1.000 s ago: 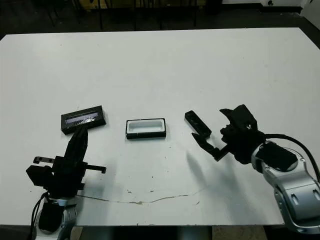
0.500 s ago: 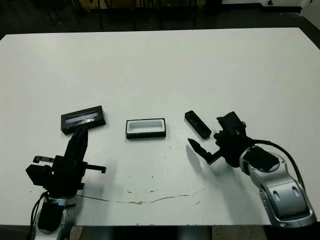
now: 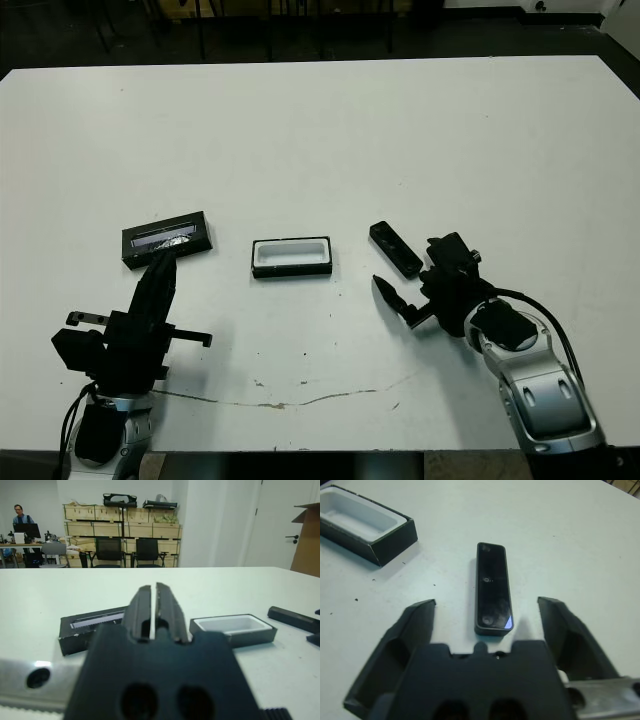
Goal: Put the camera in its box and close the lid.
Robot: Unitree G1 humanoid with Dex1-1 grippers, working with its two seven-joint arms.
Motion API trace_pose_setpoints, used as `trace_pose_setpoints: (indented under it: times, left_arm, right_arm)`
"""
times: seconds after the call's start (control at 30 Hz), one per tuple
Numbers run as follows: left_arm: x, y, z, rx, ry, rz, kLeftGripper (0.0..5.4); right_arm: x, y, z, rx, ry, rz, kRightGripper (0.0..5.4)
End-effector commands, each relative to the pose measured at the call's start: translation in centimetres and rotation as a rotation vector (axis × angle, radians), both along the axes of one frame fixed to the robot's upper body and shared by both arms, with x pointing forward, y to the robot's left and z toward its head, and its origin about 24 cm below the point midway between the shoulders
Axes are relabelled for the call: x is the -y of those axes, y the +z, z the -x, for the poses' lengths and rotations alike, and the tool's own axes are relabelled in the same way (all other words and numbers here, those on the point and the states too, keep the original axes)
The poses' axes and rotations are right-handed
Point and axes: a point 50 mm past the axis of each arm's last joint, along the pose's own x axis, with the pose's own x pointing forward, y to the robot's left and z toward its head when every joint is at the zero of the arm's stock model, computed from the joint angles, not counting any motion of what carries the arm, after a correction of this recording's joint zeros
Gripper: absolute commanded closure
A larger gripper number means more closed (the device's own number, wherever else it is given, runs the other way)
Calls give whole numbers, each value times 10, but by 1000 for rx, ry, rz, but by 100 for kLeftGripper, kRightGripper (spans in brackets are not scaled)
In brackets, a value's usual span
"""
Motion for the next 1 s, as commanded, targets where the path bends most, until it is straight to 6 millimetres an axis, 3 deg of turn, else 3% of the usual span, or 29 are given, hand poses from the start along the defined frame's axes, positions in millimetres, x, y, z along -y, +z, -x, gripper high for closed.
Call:
trace_pose_setpoints:
  times: [0.03,0.67,1.0]
  left_arm:
    - [-5,-16,16,-95,19,0,540]
    - [-4,-16,16,-97,29,-1,540]
    - [-3,-16,16,-97,30,7,540]
  right_arm:
    - [3,-13,6,-57,-39,-17,155]
    - [1,5,8,-223,-30,-137,488]
    - [-2,13,11,-64,-65,-96,503]
